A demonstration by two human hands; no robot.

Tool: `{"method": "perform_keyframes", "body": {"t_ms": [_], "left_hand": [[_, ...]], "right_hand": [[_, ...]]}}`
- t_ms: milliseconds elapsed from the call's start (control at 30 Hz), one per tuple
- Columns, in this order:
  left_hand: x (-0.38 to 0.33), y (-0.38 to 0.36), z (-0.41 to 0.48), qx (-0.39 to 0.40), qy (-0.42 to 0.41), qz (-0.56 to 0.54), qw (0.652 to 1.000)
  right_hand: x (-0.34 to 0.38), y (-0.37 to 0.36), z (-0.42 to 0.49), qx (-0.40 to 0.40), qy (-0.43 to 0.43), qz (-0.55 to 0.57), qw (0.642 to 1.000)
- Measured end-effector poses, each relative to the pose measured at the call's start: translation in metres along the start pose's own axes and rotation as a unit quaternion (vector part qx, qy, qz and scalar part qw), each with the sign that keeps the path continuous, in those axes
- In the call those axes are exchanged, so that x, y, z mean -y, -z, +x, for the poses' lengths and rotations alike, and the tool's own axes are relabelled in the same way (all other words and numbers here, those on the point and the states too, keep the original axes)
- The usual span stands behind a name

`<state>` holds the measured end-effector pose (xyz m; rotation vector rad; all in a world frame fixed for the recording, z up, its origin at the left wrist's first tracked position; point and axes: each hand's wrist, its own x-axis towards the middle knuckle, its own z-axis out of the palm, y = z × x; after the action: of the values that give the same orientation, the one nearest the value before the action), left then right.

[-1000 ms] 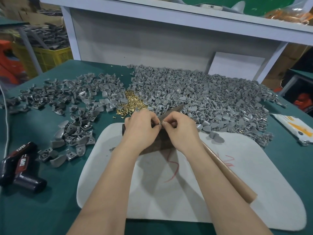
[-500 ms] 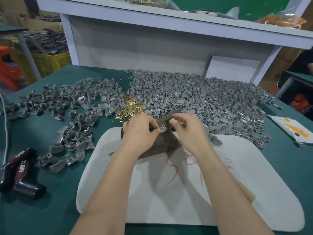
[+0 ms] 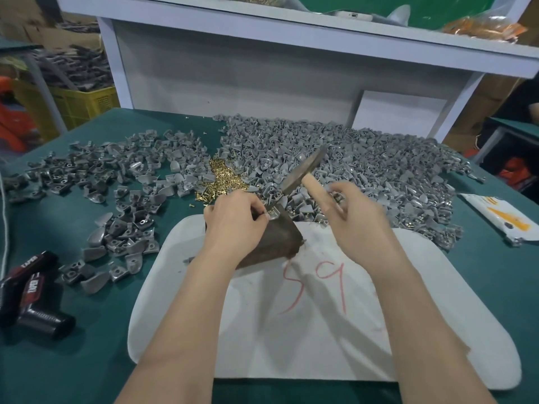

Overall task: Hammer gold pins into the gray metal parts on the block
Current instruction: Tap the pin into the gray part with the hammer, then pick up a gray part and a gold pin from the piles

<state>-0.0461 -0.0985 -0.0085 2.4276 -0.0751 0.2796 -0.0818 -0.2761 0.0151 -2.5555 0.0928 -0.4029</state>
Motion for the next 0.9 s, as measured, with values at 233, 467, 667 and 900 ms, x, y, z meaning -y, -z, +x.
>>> {"method": "perform_keyframes", "body": {"t_ms": [233,467,667,900], "left_hand": [[-0.002,0.004,-0.002,0.011,0.012,-0.017,1.000],[-0.003,0.006,-0.003,0.016,0.012,-0.049,0.999],[-0.003,0.009,-0.004,0.015,0.023,-0.052,0.998],[-0.003,0.008,-0.003,0.016,0.027,-0.042,0.999]], "right_hand": [[0.007,0.005,-0.032,-0.063,0.136,0.005,0.989],[0.010,0.012,-0.028,-0.123,0.138,0.007,0.983],[0.013,0.009,-0.028,-0.045,0.151,-0.055,0.986],[0.011,0.002,-0.035,-0.026,0.158,-0.053,0.986]]}}
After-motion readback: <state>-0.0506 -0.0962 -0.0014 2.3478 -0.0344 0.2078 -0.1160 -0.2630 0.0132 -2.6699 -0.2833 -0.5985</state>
